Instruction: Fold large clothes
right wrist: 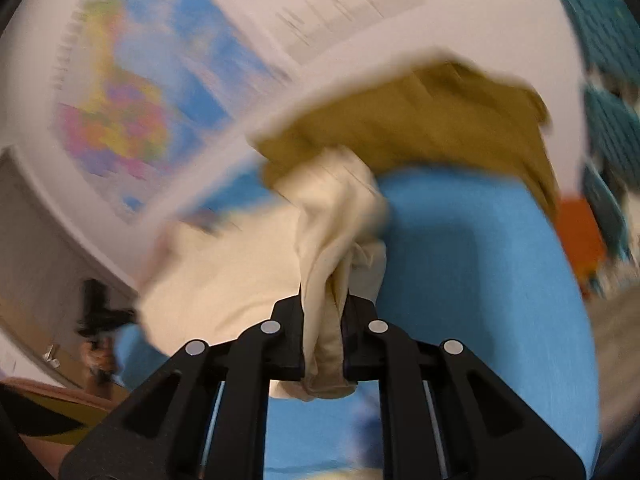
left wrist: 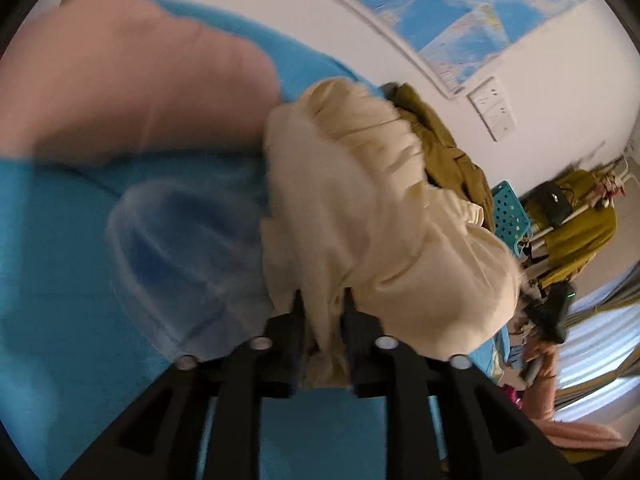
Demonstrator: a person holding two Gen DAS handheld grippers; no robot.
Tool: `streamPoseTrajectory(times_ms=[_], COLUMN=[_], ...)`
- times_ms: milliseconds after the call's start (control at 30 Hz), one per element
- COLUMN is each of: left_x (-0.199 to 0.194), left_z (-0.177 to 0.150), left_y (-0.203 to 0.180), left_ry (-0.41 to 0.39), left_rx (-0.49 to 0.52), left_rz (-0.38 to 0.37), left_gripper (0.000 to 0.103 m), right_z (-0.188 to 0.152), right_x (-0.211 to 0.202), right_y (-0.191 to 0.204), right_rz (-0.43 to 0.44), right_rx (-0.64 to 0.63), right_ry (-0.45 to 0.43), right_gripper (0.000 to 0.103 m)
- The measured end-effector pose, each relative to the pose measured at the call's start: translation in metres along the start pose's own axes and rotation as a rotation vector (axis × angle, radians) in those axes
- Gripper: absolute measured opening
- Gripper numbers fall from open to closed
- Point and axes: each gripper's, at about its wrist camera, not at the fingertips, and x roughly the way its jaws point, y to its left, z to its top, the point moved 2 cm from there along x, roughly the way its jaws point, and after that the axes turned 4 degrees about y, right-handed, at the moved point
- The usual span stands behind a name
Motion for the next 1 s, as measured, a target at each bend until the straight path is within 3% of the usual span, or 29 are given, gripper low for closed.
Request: streamPoseTrajectory(times_ms=[33,67,100,133,167,200,267,333,400,500,567,600,667,733,867,1000], left_x=[0.001,-0.002,-0.007,-0.009,-0.014,-0.017,-0.028,-0.03,-0.017,0.013,0.042,0.054,0.079,0.091,0.099,0.1], left_z=[0.004,0.007,0.008,0.009,0.011,0.012,0.015,0.018,0.022,0.029,0.036,0.04,0.049,0.059,0.078,0.074], left_y=[-0.001,-0.006,-0.013,-0.021,-0.031,-0.038,-0.064,-0.087,-0.114,-0.128,-0.127,-0.125,-0.112,-0.105,-0.092,-0.094], left_ry=[-0.01,-0.029,-0.044,-0.052,-0.074,-0.095,-0.16,-0.198,-0.189,-0.142,-0.065,-0.03,0.028,0.033,0.014,0.005], left_rx=[0.001,0.02,0.054,0.078,0.109,0.128,0.218,0.291,0.404,0.484,0.494,0.487,0.466,0.447,0.412,0.409], left_rz=[0.04,0.081,0.128,0.179,0.265,0.299,0.374,0.384,0.35,0.395,0.398,0.403,0.464,0.479,0.477,0.464], left_gripper=[0.044,0.046,0.05,0.063,0.071,0.075,0.075,0.077,0.081,0.081,0.075,0.067,0.061,0.06,0.061,0.062], right_z=[-0.004,-0.003,-0.002,-0.001,0.003,0.004,0.008,0.01,0.014,0.02,0.024,0.023,0.021,0.023,0.031,0.022], right_x=[0.006,0.007,0.005,-0.002,-0.012,-0.019,-0.03,-0.026,-0.006,0.03,0.06,0.071,0.09,0.101,0.102,0.097], right_y=[-0.006,-0.009,-0.008,-0.005,0.004,0.012,0.045,0.075,0.105,0.133,0.141,0.141,0.142,0.135,0.111,0.111], right_rz=[-0.005,-0.029,-0.057,-0.086,-0.101,-0.114,-0.132,-0.1,-0.077,-0.114,-0.127,-0.163,-0.216,-0.25,-0.183,-0.188], right_rx=[0.02,0.041,0.052,0.052,0.034,0.002,-0.113,-0.21,-0.307,-0.392,-0.423,-0.439,-0.471,-0.469,-0.334,-0.319], right_ry=[0.006,0.002,-0.009,-0.036,-0.083,-0.115,-0.165,-0.174,-0.14,-0.089,-0.038,-0.024,0.004,0.014,-0.002,0.008], right_gripper=[0.021,0.036,0.044,0.049,0.049,0.049,0.056,0.06,0.06,0.061,0.058,0.056,0.025,0.006,0.0,0.008])
